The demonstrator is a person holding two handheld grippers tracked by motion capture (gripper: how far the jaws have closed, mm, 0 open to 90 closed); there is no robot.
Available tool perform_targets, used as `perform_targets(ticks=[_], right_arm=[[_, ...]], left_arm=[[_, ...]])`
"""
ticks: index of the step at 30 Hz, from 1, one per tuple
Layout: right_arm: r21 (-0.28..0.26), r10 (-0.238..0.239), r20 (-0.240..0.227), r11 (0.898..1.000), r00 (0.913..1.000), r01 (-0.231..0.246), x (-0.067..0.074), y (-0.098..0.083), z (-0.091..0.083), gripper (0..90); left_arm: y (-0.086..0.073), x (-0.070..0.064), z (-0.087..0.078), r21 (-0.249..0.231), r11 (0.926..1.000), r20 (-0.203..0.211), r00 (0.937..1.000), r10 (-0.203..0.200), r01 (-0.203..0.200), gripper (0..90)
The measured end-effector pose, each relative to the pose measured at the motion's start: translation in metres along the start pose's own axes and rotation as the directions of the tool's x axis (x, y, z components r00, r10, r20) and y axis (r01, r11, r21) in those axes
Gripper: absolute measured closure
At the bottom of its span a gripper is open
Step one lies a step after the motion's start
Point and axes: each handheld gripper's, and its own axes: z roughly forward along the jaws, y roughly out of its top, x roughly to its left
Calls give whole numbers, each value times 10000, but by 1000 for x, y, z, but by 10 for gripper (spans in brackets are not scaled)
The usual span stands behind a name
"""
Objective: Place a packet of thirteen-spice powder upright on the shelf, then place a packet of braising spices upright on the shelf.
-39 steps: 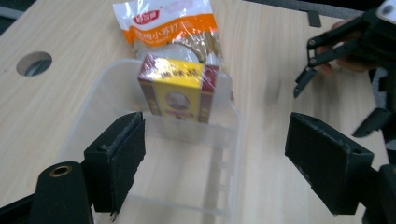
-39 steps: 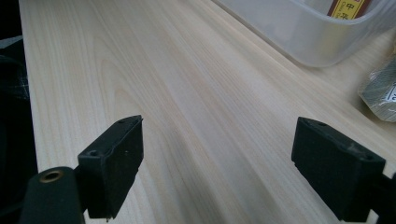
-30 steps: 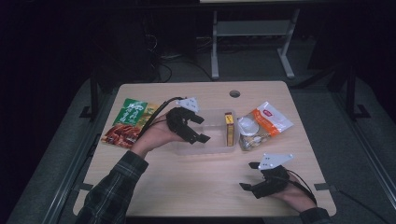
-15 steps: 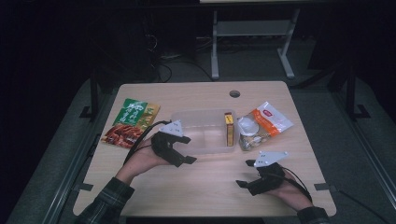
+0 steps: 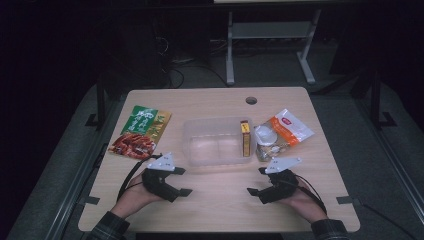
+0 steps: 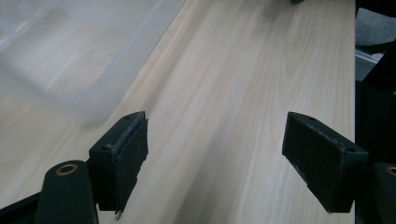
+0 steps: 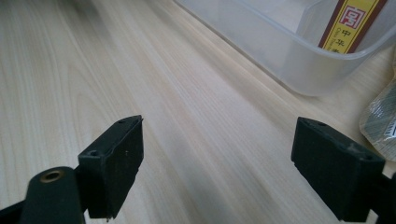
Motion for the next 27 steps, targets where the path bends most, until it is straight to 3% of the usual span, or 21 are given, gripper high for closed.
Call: perform_targets(ticks=[4, 9, 14, 20, 26, 27], right_arm=[[44, -57, -114, 10000, 9999, 57, 2, -4, -1, 165], [70, -329, -279, 9994, 9991, 332, 7, -3, 0, 164], [112, -413, -403, 9991, 9983, 417, 9, -3, 1, 164], [200, -502, -552, 9985, 9972, 513, 9, -4, 3, 164], [244, -546, -643, 9981, 9964, 562, 12, -3, 4, 164], [233, -550, -657, 9981, 9963, 566, 11, -3, 3, 164]], left_arm=[[-21, 1, -11, 64, 9988, -416, 9980, -475, 478, 220], [-35, 11, -20, 15, 9954, -1019, 9902, -955, 962, 220], [-43, 29, -23, 238, 9921, -1880, 9753, -1162, 1228, 222], [-50, 52, -33, 326, 9850, -3046, 9404, -1515, 1692, 222], [-52, 80, -42, -54, 9765, -3914, 8982, -2003, 2154, 222], [-53, 85, -41, -202, 9734, -4038, 8888, -2169, 2283, 222]])
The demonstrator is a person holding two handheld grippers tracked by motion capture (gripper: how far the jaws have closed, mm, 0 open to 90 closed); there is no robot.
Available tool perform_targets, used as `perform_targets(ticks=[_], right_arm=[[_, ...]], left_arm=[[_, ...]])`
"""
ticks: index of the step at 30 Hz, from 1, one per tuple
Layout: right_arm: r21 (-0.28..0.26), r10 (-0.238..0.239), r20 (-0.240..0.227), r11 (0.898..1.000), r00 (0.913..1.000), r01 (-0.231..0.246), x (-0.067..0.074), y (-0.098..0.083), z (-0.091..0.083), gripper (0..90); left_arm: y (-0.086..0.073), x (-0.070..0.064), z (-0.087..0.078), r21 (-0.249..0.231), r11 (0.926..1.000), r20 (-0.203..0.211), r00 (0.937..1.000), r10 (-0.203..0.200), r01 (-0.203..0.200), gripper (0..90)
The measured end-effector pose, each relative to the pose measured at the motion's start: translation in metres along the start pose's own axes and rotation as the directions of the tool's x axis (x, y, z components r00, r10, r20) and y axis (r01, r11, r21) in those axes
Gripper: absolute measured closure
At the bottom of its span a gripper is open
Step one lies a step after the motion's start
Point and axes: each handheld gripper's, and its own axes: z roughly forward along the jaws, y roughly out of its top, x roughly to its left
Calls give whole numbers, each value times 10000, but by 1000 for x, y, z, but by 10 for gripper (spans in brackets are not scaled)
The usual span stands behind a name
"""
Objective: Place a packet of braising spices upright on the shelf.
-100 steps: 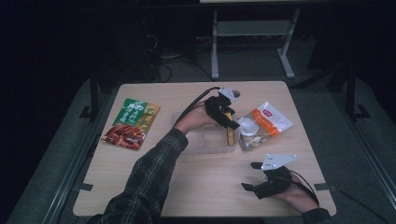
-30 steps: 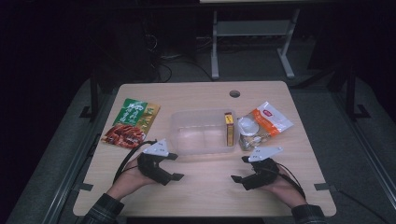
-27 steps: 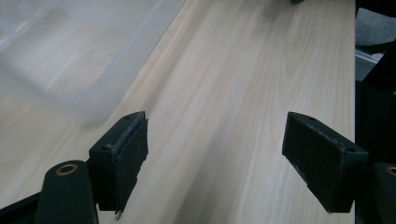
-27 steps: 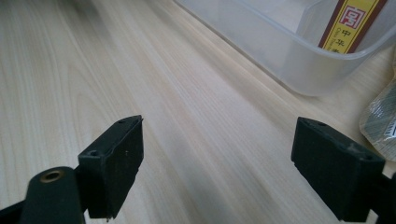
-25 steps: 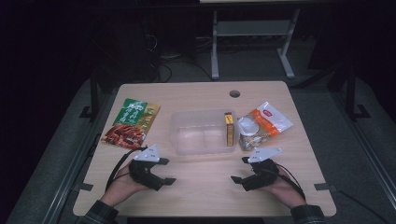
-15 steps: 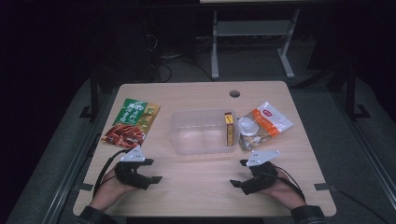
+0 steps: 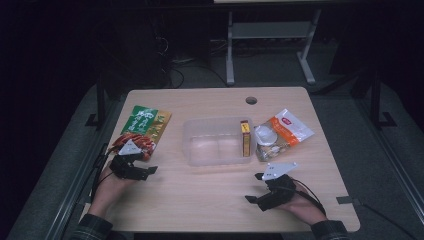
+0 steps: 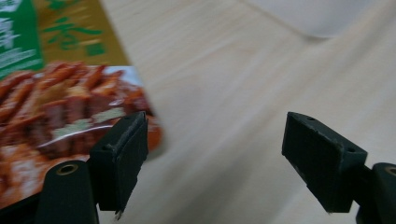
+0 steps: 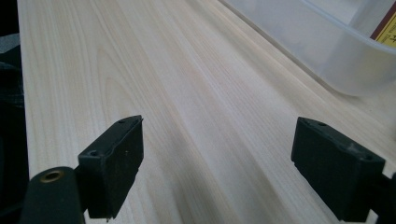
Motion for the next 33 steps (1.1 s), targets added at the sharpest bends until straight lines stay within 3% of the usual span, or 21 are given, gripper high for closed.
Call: perform_targets(ticks=[3, 4, 5, 8, 9, 14, 16, 17, 19, 21, 23, 25, 28, 33], right_arm=[[-29, 58, -40, 10000, 10000, -59, -1, 0, 0, 164], [-25, 92, -81, 10000, 9999, -92, -1, 0, 0, 164], [-37, 135, -110, 9999, 9998, -136, -1, 0, 0, 163], [-80, 122, -176, 9999, 9998, -123, -2, 1, 0, 153], [-70, 145, -166, 9999, 9998, -147, -2, 1, 0, 151], [63, 197, -85, 9998, 9998, -197, -4, 0, 1, 150], [70, 210, -75, 9998, 9998, -210, -4, -1, 2, 149], [74, 224, -51, 9997, 9997, -223, -5, -1, 2, 149], [91, 256, -26, 9996, 9997, -256, -5, -1, 2, 149], [118, 262, -71, 9996, 9996, -261, -5, -1, 2, 146], [175, 298, -120, 9994, 9995, -296, -6, -1, 3, 143], [180, 272, -122, 9995, 9996, -270, -6, -1, 3, 144], [228, 280, -135, 9994, 9995, -277, -6, -1, 3, 143], [223, 251, -126, 9994, 9996, -248, -6, -1, 3, 143]], left_arm=[[2, 17, 3, 5, 9996, -353, 9990, -272, 273, 221], [2, 17, 3, 5, 9996, -353, 9990, -272, 273, 220], [3, 27, 3, -89, 9991, -648, 9970, -429, 424, 219], [5, 41, 6, -352, 9959, -748, 9935, -862, 837, 218], [6, 45, 8, -172, 9965, -773, 9936, -825, 814, 211], [13, 61, 14, -181, 9940, -942, 9896, -1091, 1079, 182], [15, 65, 14, -219, 9937, -1001, 9887, -1116, 1100, 180], [18, 73, 14, -601, 9897, -1035, 9854, -1354, 1297, 180], [20, 82, 15, -378, 9907, -1222, 9834, -1345, 1308, 159], [20, 88, 17, -588, 9861, -1146, 9803, -1610, 1551, 155], [23, 94, 19, -282, 9896, -1295, 9811, -1438, 1414, 133], [25, 102, 19, -466, 9874, -1387, 9779, -1564, 1513, 132], [25, 114, 26, -170, 9866, -1728, 9715, -1625, 1620, 132], [17, 127, 35, -398, 9768, -1609, 9635, -2140, 2103, 127]])
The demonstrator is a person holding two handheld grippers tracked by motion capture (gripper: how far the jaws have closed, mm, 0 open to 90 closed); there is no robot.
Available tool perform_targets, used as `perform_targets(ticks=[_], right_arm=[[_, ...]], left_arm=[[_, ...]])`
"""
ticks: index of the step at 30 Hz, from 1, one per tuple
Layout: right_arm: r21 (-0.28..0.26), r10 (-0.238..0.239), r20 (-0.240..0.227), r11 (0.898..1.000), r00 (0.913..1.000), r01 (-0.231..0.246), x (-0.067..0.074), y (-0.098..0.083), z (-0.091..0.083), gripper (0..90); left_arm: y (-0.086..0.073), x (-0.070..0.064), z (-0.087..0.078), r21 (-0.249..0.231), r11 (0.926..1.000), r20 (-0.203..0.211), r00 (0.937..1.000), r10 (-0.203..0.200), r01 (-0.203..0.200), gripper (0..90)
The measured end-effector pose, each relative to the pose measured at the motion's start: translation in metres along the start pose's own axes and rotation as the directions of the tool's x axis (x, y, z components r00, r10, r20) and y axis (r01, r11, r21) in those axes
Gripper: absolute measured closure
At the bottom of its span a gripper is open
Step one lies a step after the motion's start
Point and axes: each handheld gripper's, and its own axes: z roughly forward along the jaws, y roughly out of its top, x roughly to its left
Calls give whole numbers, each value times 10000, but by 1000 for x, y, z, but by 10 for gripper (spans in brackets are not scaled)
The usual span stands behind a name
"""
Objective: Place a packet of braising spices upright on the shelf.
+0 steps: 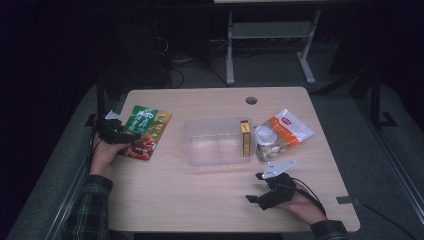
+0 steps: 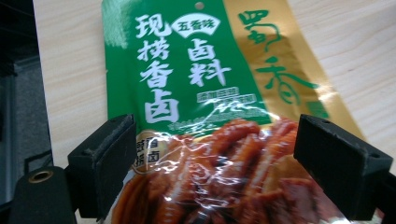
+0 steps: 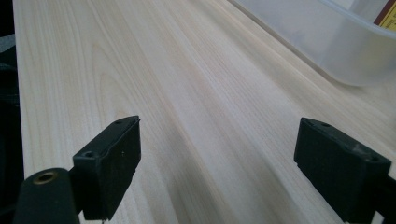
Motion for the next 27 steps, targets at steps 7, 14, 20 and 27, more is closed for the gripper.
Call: perform_targets(ticks=[7, 14, 20, 27], right_arm=[[-52, 41, 20, 10000, 10000, -40, 0, -1, -2, 143], [38, 136, 34, 9999, 9999, -136, 0, -4, -2, 144], [-8, 309, 153, 9995, 9994, -308, 1, -6, -6, 144], [24, 363, 263, 9993, 9990, -364, 2, -10, -9, 145]], left_arm=[[-9, 13, 7, 55, 9975, 12, 9975, -708, 708, 128], [-13, 18, 11, 59, 9959, 58, 9959, -900, 900, 126], [-13, 16, 13, 149, 9959, 37, 9960, -894, 893, 108], [-12, 13, 12, 253, 9977, 19, 9980, -624, 623, 145]])
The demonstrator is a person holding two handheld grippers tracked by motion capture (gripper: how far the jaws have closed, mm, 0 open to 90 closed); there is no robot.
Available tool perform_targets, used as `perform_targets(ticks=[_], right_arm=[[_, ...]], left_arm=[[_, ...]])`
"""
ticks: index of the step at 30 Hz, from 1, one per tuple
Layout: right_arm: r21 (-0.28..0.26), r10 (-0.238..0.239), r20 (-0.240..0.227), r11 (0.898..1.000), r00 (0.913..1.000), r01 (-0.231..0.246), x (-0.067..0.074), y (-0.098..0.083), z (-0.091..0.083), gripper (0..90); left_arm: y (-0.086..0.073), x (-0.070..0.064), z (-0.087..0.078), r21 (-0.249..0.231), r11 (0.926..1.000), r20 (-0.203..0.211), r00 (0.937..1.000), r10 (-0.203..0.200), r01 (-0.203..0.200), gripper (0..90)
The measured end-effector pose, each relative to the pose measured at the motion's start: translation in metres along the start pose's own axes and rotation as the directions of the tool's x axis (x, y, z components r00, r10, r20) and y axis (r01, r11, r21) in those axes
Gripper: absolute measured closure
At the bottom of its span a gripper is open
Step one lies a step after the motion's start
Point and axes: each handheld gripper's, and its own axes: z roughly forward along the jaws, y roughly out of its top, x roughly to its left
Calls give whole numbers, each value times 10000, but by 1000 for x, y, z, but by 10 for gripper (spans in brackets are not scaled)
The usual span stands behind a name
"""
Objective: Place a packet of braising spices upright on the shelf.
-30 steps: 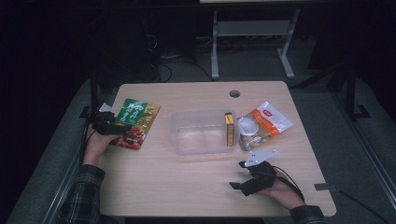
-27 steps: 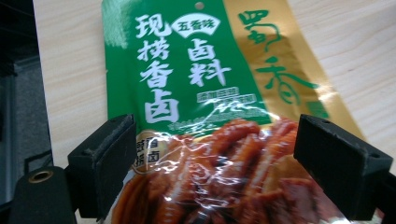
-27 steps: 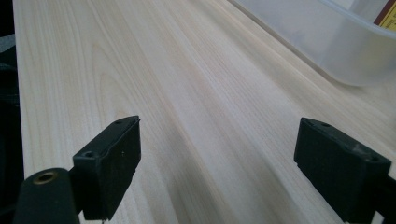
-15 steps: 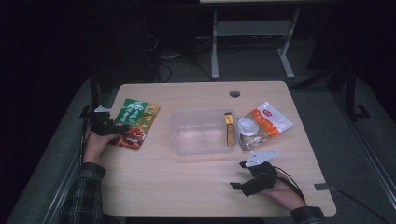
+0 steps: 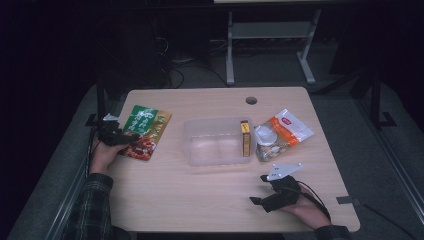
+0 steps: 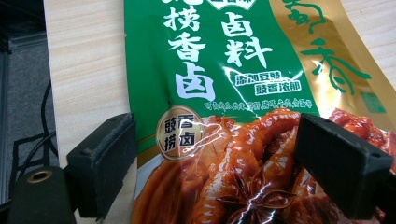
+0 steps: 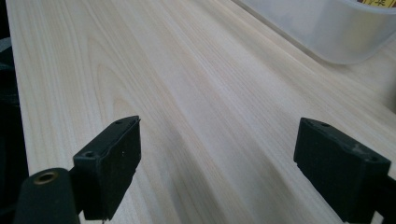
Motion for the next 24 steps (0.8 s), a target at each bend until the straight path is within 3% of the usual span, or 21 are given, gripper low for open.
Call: perform_targets(ticks=[4, 15, 24], right_arm=[[-3, -20, 19, 10000, 10000, 20, 0, -1, 0, 146], [64, 4, -7, 10000, 10000, -4, 0, -1, 0, 147], [70, 7, -14, 10000, 10000, -7, 0, -1, 1, 148]], left_arm=[[2, -5, -2, 72, 9991, 54, 9992, 408, -408, 325], [5, -7, -4, 176, 9987, -394, 9980, 495, -488, 759], [6, -9, -4, 211, 9991, -669, 9970, 392, -378, 879]])
